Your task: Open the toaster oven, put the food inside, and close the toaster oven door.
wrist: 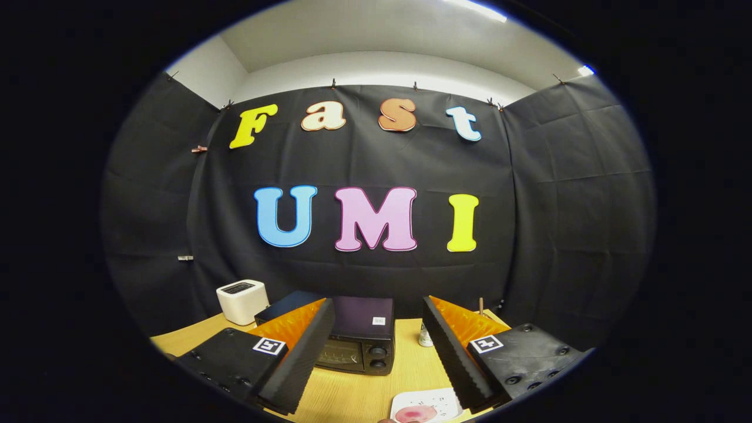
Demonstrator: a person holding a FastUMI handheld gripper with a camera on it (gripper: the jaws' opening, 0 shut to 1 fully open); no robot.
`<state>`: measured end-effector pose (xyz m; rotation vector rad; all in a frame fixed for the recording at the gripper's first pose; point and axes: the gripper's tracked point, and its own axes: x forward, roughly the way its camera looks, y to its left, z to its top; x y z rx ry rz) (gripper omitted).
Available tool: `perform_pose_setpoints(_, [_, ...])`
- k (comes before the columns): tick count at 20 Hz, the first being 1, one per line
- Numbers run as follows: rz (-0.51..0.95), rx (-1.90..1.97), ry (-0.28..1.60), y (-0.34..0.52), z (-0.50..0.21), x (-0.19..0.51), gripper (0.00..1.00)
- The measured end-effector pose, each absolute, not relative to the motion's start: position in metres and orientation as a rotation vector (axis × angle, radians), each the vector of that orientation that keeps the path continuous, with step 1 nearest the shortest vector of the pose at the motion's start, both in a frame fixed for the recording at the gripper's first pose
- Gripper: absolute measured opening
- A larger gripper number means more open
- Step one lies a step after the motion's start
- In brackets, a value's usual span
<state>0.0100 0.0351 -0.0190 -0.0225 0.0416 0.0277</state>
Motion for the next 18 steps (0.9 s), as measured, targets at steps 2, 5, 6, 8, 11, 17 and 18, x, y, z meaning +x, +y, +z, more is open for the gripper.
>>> perform_pose_setpoints(2, [0.036, -0.026, 0.053, 0.041, -0.024, 0.015, 0.98])
perform_pose_setpoints(5, [0.045, -0.029, 0.074, 0.05, -0.036, 0.025, 0.98])
perform_pose_setpoints(6, [0.049, -0.027, 0.083, 0.054, -0.041, 0.029, 0.98])
perform_pose_setpoints(8, [0.058, -0.018, 0.098, 0.065, -0.048, 0.036, 0.98])
perform_pose_setpoints(11, [0.073, -0.012, 0.121, 0.082, -0.062, 0.051, 0.98])
perform_pose_setpoints(17, [0.091, -0.017, 0.215, 0.12, -0.111, 0.081, 0.98])
perform_pose_setpoints(18, [0.088, -0.013, 0.225, 0.124, -0.116, 0.088, 0.98])
